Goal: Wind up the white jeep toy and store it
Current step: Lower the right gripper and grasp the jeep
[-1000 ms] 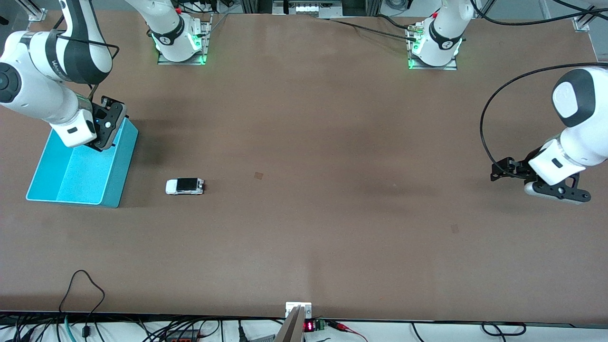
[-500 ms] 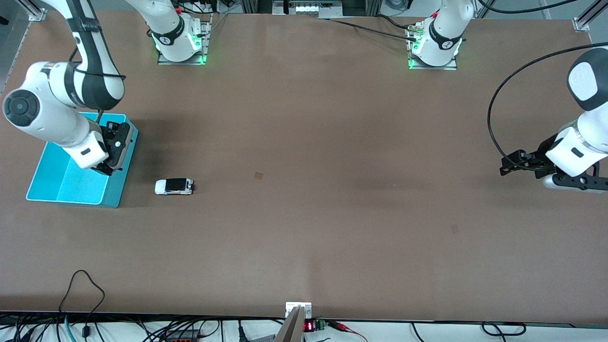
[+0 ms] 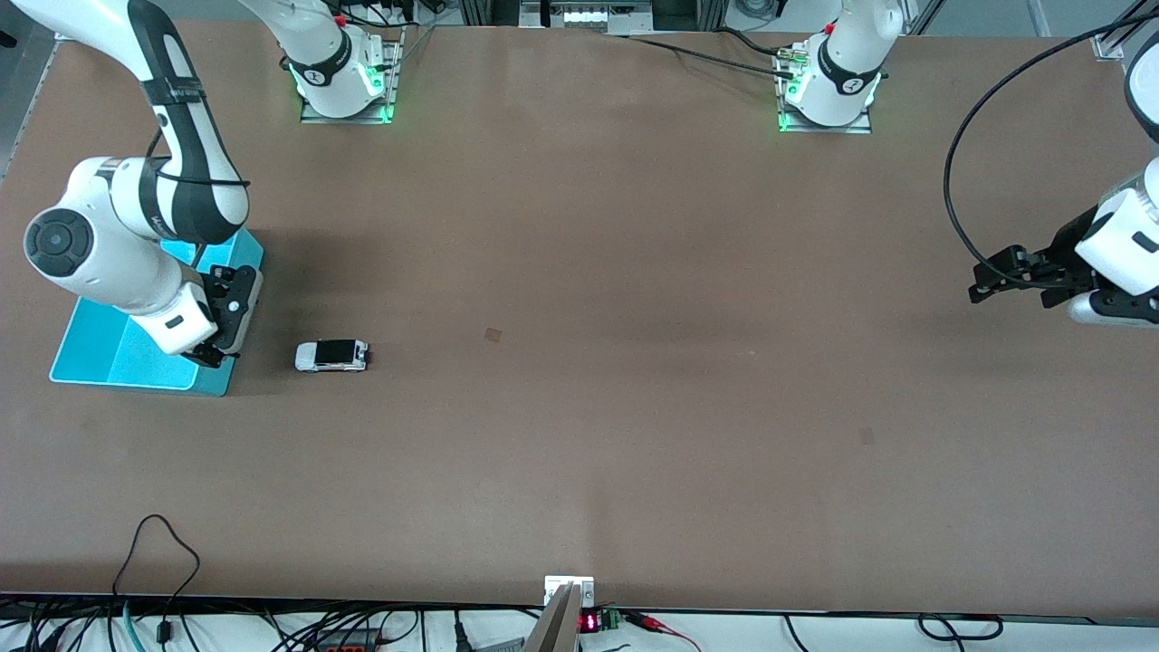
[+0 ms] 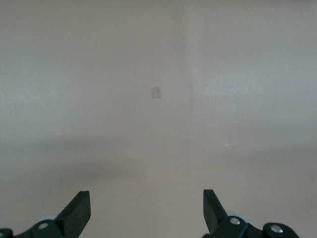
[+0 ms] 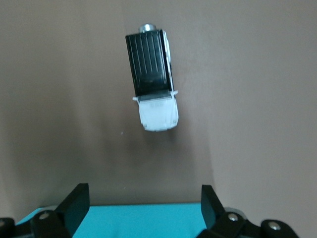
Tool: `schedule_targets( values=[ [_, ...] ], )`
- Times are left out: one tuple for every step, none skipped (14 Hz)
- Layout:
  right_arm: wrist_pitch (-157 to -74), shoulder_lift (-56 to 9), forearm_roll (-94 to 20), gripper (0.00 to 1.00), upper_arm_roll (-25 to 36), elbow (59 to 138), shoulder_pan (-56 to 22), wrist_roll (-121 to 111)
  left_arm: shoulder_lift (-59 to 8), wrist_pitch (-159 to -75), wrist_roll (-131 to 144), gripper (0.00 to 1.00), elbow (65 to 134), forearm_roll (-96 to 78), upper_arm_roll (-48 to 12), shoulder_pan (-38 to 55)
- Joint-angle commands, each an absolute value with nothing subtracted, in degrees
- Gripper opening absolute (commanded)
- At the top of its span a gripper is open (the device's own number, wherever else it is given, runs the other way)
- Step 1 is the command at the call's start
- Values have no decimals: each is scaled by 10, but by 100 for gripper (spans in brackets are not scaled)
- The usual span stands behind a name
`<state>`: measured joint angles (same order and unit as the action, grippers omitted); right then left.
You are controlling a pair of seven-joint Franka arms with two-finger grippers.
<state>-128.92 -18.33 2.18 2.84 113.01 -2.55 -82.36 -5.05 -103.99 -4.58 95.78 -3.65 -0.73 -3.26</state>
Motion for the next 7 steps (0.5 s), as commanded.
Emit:
schedule_targets(
  values=[
    [-1305, -215, 24, 100, 28, 1101, -58, -845, -52, -1006, -29, 100, 939, -43, 4, -22],
    [-1314, -222, 23, 100, 28, 1101, -67, -845, -51, -985, -11, 100, 938, -42, 3, -22],
    [-1326, -232, 24, 100, 28, 1101, -71, -845, -50, -970, -3, 100, 939, -41, 0, -20],
    [-1340, -242, 23, 100, 28, 1101, -81, -845, -46, -966, -1, 100, 939, -40, -2, -20],
    [-1348, -251, 22, 100, 28, 1102, -86, -846, -40, -966, -2, 100, 940, -40, -3, -20],
    [-1360, -257, 22, 100, 27, 1104, -96, -846, -35, -966, -3, 100, 945, -40, -3, -21],
    [-1368, -259, 24, 100, 28, 1107, -103, -846, -25, -969, -4, 100, 950, -40, -4, -25]
  ],
)
